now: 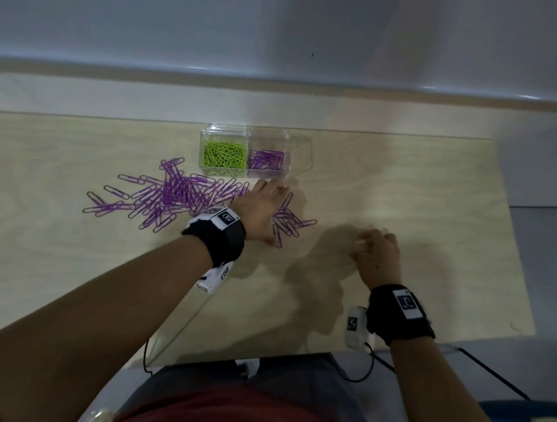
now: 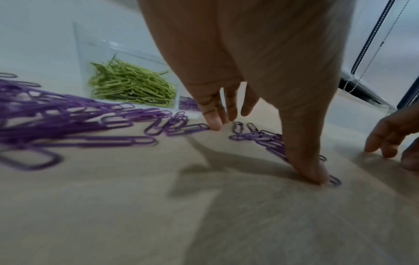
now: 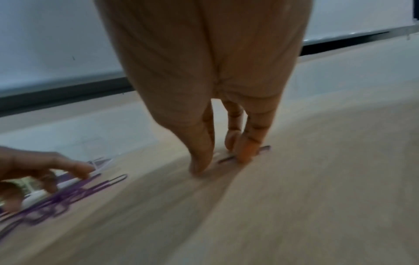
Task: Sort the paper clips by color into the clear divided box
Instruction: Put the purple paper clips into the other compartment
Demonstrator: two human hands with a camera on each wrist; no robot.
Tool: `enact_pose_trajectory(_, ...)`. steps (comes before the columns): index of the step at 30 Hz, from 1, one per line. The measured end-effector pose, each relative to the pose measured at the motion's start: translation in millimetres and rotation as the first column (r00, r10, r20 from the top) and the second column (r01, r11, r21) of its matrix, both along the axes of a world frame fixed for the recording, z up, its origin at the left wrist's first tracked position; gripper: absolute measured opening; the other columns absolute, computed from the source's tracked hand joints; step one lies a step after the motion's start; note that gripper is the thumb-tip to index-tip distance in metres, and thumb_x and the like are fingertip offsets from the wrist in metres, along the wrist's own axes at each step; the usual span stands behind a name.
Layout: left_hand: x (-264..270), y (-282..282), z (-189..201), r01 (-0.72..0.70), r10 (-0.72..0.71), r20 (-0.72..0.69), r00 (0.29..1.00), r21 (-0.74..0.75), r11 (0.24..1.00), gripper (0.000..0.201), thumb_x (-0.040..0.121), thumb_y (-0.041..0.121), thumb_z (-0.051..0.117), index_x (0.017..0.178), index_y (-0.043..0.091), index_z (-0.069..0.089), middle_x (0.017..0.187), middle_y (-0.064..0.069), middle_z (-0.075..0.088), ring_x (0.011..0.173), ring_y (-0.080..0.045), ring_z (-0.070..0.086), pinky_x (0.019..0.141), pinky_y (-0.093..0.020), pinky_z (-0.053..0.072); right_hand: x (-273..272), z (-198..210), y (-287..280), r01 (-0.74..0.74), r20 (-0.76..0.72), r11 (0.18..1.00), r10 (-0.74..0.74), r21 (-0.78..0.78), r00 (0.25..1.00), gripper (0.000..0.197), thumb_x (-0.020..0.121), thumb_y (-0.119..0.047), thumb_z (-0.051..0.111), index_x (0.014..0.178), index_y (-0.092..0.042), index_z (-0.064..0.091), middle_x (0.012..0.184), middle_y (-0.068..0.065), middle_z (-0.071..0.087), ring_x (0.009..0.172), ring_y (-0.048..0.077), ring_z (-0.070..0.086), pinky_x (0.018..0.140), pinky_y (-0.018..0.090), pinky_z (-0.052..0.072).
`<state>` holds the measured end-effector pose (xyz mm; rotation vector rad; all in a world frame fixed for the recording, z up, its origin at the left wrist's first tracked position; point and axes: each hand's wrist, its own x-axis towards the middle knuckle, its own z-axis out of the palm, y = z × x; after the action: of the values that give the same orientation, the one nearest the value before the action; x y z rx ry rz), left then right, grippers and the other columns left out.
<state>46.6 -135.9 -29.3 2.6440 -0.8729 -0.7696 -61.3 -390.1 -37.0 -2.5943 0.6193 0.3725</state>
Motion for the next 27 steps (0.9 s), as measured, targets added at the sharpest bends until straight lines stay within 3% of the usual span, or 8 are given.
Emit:
enact_pose_trajectory(2, -0.7, -3.3, -3.3, -0.028, 0.028, -0.005, 1.0, -0.049, 0.998, 0.103, 0.059, 0.052, 0.08, 0.141, 0.013, 0.031, 0.138, -0.003, 0.029, 0.123, -0.023, 0.03, 0.101, -0.038, 0.041, 3.6, -4.6, 14.4, 0.015, 0.085, 1.0, -0.017, 0.025, 0.996, 0.019, 0.079, 0.001, 0.06, 0.098, -0.004, 0.062, 0.104, 0.018, 0.051, 0.082, 0.036, 0.056, 0.077, 0.037, 0.051)
enact_pose_trajectory(6, -5.5, -4.1, -9.0, -0.102, 0.091, -0.064, 0.994, -0.197, 0.975, 0.073, 0.068, 0.041, 0.077, 0.131, 0.015, 0.052, 0.126, -0.005, 0.044, 0.115, -0.022, 0.037, 0.102, -0.032, 0.035, 21.3, -13.8, 57.7, -0.076, 0.191, 0.993, 0.059, 0.085, 0.98, 0.014, 0.078, 0.001, 0.058, 0.087, -0.002, 0.068, 0.088, 0.019, 0.057, 0.073, 0.034, 0.055, 0.066, 0.028, 0.038)
enact_pose_trajectory(10, -8.6, -3.0, -13.1, -0.105, 0.1, -0.034, 0.994, -0.258, 0.961, 0.041, 0.076, 0.028, 0.072, 0.115, 0.015, 0.064, 0.112, -0.007, 0.055, 0.102, -0.026, 0.048, 0.091, -0.034, 0.041, 43.4, -10.7, 93.1, -0.208, 0.281, 0.952, 0.14, 0.226, 0.949, 0.025, 0.076, -0.015, 0.056, 0.093, -0.007, 0.071, 0.08, 0.019, 0.06, 0.075, 0.029, 0.054, 0.07, 0.026, 0.038)
enact_pose_trajectory(14, -11.3, -4.0, -12.2, -0.135, 0.134, -0.021, 0.991, -0.232, 0.963, 0.032, 0.082, 0.019, 0.064, 0.113, 0.011, 0.064, 0.113, -0.011, 0.058, 0.107, -0.031, 0.052, 0.091, -0.033, 0.041, 51.8, -4.6, 104.7, -0.337, 0.177, 0.901, 0.297, 0.272, 0.938, 0.034, 0.07, -0.019, 0.059, 0.1, -0.005, 0.068, 0.091, 0.018, 0.055, 0.082, 0.034, 0.056, 0.077, 0.027, 0.039)
enact_pose_trajectory(16, -12.7, -4.7, -10.2, -0.111, 0.112, -0.006, 0.994, -0.181, 0.977, 0.033, 0.086, 0.017, 0.059, 0.117, 0.01, 0.062, 0.118, -0.012, 0.056, 0.11, -0.031, 0.05, 0.093, -0.035, 0.04, 53.4, -4.6, 103.2, -0.368, 0.132, 0.884, 0.344, 0.289, 0.93, 0.034, 0.071, -0.024, 0.058, 0.096, -0.004, 0.068, 0.095, 0.016, 0.051, 0.081, 0.032, 0.054, 0.077, 0.024, 0.038)
enact_pose_trajectory(18, -13.1, -3.9, -8.0, -0.067, 0.072, 0.027, 0.997, -0.143, 0.987, 0.033, 0.087, 0.014, 0.054, 0.119, 0.006, 0.06, 0.119, -0.016, 0.056, 0.11, -0.035, 0.05, 0.092, -0.039, 0.041, 54.8, -6.5, 101.1, -0.409, 0.133, 0.868, 0.387, 0.283, 0.912, 0.037, 0.073, -0.032, 0.056, 0.091, -0.002, 0.068, 0.095, 0.017, 0.051, 0.079, 0.031, 0.054, 0.077, 0.029, 0.041)
enact_pose_trajectory(23, -15.7, 9.2, -5.7, 0.031, -0.018, 0.097, 0.995, -0.134, 0.99, 0.02, 0.078, 0.004, 0.059, 0.096, -0.002, 0.067, 0.092, -0.023, 0.065, 0.083, -0.041, 0.062, 0.07, -0.041, 0.051, 58.2, -6.6, 103.3, -0.484, 0.126, 0.85, 0.467, 0.208, 0.875, 0.027, 0.077, -0.021, 0.056, 0.091, -0.002, 0.069, 0.09, 0.019, 0.059, 0.082, 0.038, 0.058, 0.073, 0.043, 0.048)
enact_pose_trajectory(27, -13.0, 19.9, -0.7, 0.013, 0.002, 0.092, 0.996, -0.16, 0.987, 0.022, 0.085, 0.007, 0.055, 0.103, 0.001, 0.066, 0.098, -0.019, 0.064, 0.091, -0.035, 0.059, 0.078, -0.038, 0.046, 60.6, -11.2, 103.4, -0.489, 0.18, 0.848, 0.459, 0.201, 0.87, 0.027, 0.075, -0.023, 0.054, 0.085, -0.003, 0.069, 0.084, 0.017, 0.062, 0.076, 0.036, 0.059, 0.068, 0.042, 0.05)
